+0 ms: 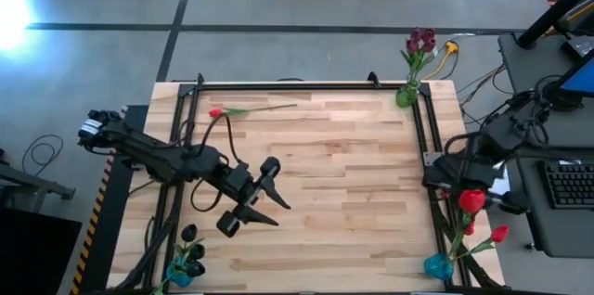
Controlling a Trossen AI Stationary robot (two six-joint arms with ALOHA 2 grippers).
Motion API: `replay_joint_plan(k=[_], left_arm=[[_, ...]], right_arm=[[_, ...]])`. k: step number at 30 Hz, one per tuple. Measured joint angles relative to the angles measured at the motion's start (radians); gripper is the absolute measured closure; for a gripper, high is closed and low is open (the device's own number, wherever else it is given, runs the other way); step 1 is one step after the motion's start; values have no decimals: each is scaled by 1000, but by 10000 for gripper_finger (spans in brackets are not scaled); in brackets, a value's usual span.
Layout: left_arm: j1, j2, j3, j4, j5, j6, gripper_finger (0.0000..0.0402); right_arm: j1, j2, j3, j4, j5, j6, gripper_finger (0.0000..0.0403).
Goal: Sort flowers into vase by color
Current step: Put the red tulip into the right blue vase
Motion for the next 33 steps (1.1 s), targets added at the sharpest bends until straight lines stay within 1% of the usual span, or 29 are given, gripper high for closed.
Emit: replay_joint_plan(k=[6, 11, 16, 20, 25, 33], left_arm=[[-3, -10, 0, 1, 0, -3, 230], [-3, -12, 0, 0, 2, -61, 230], [-3, -24, 0, 3, 31, -117, 230], [6, -42, 0, 2, 34, -122, 230], [15, -65, 0, -17, 32, -118, 230], [19, -82, 0, -35, 32, -104, 230]], right_arm=[[42, -4, -116, 48, -7, -16, 394], [86, -5, -187, 66, -24, -26, 394], [117, -5, -203, 74, -13, -94, 394], [155, -4, -220, 82, 35, -107, 394], [191, -3, -263, 132, 35, -134, 394], [199, 1, -286, 127, 37, -135, 394]])
